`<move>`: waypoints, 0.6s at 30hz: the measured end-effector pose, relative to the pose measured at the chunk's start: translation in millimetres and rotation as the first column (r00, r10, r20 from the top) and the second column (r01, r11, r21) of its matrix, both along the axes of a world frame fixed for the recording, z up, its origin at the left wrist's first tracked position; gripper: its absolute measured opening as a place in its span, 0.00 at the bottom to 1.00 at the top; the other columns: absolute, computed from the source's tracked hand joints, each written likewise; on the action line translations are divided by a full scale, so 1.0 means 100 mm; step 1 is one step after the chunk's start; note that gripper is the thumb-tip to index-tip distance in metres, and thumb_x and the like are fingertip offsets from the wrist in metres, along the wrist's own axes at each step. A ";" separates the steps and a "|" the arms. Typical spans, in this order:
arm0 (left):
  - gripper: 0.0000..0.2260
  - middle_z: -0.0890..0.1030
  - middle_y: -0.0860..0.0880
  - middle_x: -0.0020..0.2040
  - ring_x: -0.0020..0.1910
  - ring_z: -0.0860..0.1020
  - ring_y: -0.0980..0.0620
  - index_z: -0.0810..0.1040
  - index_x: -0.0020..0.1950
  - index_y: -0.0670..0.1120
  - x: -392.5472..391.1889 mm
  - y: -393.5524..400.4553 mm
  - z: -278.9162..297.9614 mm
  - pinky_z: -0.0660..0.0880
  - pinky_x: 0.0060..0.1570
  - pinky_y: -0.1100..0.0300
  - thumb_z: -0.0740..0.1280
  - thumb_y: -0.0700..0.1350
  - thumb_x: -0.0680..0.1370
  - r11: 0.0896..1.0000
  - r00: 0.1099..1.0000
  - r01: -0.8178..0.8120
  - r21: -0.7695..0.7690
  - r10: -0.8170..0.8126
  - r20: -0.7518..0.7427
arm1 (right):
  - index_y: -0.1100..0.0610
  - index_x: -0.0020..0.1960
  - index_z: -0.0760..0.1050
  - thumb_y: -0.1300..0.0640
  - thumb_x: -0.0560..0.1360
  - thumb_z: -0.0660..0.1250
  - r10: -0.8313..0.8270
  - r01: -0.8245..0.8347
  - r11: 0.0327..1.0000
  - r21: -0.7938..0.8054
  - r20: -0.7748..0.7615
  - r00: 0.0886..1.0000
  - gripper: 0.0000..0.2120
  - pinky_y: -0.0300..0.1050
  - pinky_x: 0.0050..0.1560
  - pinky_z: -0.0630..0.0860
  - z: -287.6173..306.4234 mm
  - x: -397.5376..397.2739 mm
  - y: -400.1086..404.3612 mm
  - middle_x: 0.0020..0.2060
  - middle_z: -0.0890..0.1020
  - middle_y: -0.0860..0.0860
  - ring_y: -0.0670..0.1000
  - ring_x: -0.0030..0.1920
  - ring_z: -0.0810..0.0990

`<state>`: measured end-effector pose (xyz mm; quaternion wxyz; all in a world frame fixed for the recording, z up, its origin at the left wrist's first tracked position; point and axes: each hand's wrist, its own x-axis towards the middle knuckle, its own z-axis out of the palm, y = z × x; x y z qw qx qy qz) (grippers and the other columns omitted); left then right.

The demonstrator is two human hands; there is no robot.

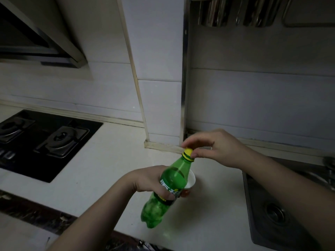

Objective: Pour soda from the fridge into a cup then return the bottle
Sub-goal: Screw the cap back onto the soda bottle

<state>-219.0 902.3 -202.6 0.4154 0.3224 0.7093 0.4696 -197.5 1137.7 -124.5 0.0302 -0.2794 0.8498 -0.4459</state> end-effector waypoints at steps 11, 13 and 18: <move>0.18 0.83 0.50 0.50 0.50 0.82 0.47 0.78 0.52 0.56 -0.04 -0.06 0.08 0.79 0.52 0.47 0.75 0.46 0.65 0.998 0.989 -0.021 -0.057 0.013 -0.145 | 0.49 0.58 0.80 0.53 0.72 0.72 0.043 -0.005 0.958 0.287 -0.128 0.991 0.14 0.33 0.53 0.73 0.12 0.01 0.03 0.51 0.82 0.41 0.40 0.51 0.79; 0.17 0.83 0.52 0.49 0.50 0.81 0.50 0.78 0.52 0.57 -0.03 -0.06 0.09 0.79 0.51 0.51 0.75 0.45 0.65 0.998 0.991 -0.013 -0.065 0.004 -0.134 | 0.49 0.59 0.80 0.55 0.72 0.73 0.077 -0.030 0.957 0.290 -0.153 0.985 0.16 0.39 0.55 0.75 0.13 0.02 0.04 0.54 0.82 0.41 0.42 0.53 0.80; 0.18 0.83 0.48 0.50 0.50 0.82 0.47 0.78 0.53 0.52 -0.02 -0.06 0.09 0.79 0.51 0.49 0.75 0.44 0.65 0.996 0.985 -0.018 -0.084 0.003 -0.174 | 0.50 0.59 0.81 0.54 0.71 0.74 0.084 -0.032 0.954 0.298 -0.166 0.982 0.16 0.37 0.54 0.75 0.15 0.04 0.03 0.53 0.82 0.42 0.42 0.52 0.80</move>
